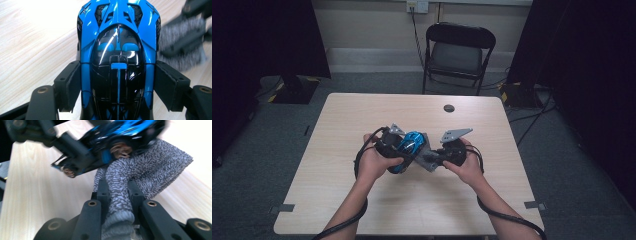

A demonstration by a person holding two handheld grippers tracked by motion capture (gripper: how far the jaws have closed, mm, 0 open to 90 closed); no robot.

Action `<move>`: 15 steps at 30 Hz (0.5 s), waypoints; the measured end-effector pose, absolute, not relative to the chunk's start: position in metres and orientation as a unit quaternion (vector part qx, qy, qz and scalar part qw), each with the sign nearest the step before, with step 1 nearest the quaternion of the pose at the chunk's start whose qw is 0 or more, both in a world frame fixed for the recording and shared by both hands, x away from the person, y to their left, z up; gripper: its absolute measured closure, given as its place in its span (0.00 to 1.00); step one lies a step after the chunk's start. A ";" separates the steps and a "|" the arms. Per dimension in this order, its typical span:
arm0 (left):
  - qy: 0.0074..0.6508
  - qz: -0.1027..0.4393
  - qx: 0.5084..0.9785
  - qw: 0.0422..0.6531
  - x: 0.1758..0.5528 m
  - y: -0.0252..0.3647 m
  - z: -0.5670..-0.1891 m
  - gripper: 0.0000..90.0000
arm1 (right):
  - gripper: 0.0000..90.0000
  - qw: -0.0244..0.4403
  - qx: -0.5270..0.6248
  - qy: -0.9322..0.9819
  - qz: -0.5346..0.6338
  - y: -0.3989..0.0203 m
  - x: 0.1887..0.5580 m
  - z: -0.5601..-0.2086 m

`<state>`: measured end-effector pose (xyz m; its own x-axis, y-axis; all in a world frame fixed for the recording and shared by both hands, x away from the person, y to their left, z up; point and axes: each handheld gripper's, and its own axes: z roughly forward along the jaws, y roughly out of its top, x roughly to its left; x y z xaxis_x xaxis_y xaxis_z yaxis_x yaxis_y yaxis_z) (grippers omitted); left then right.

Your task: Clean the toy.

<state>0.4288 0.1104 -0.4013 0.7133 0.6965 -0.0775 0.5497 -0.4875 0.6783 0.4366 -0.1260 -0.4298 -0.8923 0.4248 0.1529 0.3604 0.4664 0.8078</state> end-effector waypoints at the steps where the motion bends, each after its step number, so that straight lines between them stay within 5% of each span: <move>1: 0.364 0.106 0.856 0.353 0.430 0.110 -0.401 0.31 | 0.85 0.033 0.226 0.856 0.463 -0.124 0.436 -0.431; 15: 0.384 0.099 0.843 0.362 0.440 0.112 -0.403 0.31 | 0.85 0.000 0.194 0.867 0.458 -0.100 0.420 -0.449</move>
